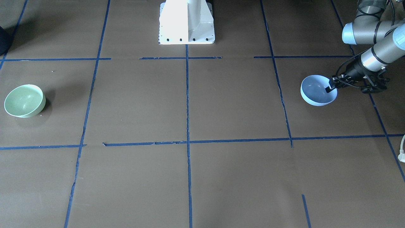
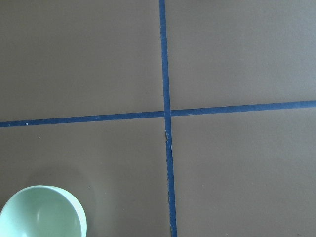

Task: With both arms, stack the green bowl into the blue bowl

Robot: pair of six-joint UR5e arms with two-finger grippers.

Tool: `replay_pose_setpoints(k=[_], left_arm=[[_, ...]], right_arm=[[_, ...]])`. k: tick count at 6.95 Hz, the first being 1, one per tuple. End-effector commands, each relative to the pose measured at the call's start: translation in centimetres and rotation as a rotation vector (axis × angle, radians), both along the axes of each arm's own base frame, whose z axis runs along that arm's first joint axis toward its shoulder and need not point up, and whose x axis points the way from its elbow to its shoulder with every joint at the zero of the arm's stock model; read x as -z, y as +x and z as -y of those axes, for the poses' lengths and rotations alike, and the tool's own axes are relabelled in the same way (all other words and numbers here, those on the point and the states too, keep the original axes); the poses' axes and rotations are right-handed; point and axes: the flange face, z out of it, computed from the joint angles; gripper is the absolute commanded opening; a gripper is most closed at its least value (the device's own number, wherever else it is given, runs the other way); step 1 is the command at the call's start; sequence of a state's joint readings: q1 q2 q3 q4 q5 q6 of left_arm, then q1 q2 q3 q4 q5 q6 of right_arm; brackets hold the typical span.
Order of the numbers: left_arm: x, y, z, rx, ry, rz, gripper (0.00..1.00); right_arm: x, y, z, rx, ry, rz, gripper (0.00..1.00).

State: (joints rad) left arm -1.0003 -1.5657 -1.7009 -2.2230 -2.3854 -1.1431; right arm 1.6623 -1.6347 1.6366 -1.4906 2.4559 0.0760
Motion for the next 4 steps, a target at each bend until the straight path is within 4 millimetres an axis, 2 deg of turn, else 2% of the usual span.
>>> replay_pose_setpoints(k=[1, 2, 3, 4], left_arm=[[12.2, 6.1, 5.3, 0.059, -0.097, -0.072, 0.00], [17.7, 12.5, 5.6, 0.041, -0.151, -0.103, 0.00], [22.0, 17.9, 6.4, 0.089, -0.161, -0.105, 0.00], [24.6, 24.0, 5.3, 0.112, -0.173, -0.094, 0.00]], right_arm=[[0.1, 0.0, 0.1, -0.020, -0.023, 0.004, 1.00], [0.2, 0.0, 0.1, -0.019, -0.020, 0.005, 1.00], [0.2, 0.0, 0.1, -0.020, -0.021, 0.005, 1.00], [0.1, -0.1, 0.1, -0.018, -0.024, 0.013, 1.00]])
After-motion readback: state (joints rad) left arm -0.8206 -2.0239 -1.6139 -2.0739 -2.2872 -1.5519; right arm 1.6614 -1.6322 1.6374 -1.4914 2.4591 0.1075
